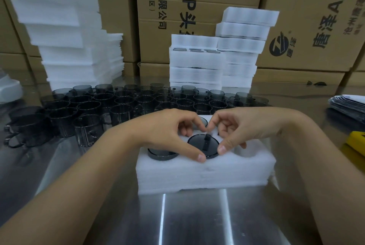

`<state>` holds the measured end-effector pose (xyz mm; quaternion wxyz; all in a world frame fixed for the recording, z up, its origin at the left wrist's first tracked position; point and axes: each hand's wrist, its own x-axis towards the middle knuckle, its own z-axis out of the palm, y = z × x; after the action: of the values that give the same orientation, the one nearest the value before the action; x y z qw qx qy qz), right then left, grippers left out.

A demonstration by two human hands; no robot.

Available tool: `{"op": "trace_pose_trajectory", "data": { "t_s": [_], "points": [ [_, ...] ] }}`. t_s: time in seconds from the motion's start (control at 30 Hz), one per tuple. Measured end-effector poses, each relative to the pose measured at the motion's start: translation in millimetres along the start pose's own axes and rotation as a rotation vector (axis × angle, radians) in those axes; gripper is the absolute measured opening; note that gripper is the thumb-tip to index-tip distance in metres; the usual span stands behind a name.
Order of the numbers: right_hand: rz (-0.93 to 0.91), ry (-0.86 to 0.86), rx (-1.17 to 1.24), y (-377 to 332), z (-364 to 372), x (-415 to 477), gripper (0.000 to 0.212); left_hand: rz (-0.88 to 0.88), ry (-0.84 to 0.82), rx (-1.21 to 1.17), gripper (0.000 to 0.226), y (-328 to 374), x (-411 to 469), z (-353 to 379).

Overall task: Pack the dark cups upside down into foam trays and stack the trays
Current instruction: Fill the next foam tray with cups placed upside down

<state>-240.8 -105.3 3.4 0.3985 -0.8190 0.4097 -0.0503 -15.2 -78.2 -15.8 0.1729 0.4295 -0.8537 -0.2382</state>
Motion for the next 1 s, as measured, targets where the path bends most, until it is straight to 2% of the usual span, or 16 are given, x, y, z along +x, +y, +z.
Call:
{"op": "trace_pose_trajectory", "data": {
  "t_s": [0.07,0.27,0.57,0.7,0.83,0.9,1.0],
  "points": [
    [0.002,-0.009,0.033,3,-2,-1,0.067,-0.003,0.022,0.025,0.047,-1,2,1],
    [0.005,0.002,0.047,2,-1,3,0.049,0.01,0.027,0.003,0.051,-2,3,3],
    [0.067,0.052,-0.061,-8,-1,0,0.056,-0.046,-0.011,0.04,0.056,1,2,1],
    [0.08,0.046,-0.085,-7,-1,1,0.054,-0.072,-0.043,0.046,0.046,2,3,2],
    [0.011,0.031,-0.03,4,-2,0,0.046,-0.01,-0.048,-0.004,0.034,-2,1,4],
    [-0.062,0.107,0.076,10,-4,0,0.044,0.019,-0.031,0.009,0.02,-2,1,6],
    [-0.138,0.492,0.339,20,-11,6,0.045,0.041,-0.003,0.0,0.024,-2,1,8]
  ]
}}
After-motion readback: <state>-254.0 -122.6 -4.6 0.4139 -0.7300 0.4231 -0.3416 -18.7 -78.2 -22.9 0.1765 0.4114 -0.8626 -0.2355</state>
